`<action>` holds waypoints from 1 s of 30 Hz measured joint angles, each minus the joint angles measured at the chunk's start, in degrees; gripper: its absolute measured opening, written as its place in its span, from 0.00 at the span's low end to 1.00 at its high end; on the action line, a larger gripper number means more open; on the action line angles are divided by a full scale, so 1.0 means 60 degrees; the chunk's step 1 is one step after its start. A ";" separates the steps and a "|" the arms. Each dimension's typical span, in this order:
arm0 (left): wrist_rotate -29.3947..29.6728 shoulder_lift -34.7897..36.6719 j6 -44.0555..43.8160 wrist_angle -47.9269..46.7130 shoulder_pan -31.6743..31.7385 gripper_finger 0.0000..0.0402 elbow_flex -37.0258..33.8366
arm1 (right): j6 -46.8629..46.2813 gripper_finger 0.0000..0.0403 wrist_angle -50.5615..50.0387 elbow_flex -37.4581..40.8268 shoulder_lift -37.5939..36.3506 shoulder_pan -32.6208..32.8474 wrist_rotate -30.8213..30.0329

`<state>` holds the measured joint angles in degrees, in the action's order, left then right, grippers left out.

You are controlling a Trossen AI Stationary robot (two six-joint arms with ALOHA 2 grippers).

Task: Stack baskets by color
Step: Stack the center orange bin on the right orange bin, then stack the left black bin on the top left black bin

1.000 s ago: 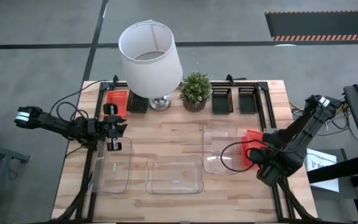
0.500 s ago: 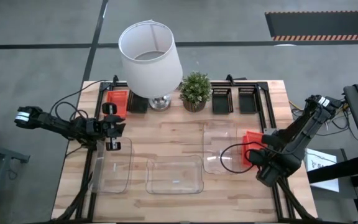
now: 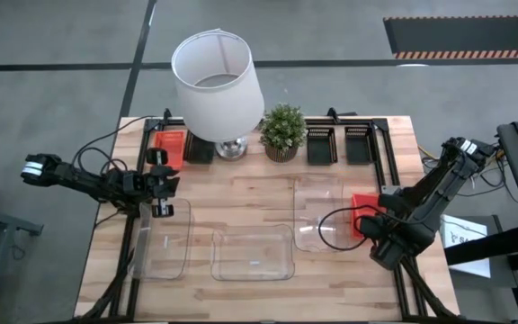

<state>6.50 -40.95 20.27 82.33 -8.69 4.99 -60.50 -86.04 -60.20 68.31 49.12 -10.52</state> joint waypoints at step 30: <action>0.0000 0.0000 0.0007 -0.0011 0.0000 0.14 0.0000 | -0.0037 0.03 0.1064 0.1040 -0.0015 -0.0004 -0.1732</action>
<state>6.50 -40.95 20.32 82.26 -8.69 4.99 -60.72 -79.65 -53.97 68.23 49.10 -20.91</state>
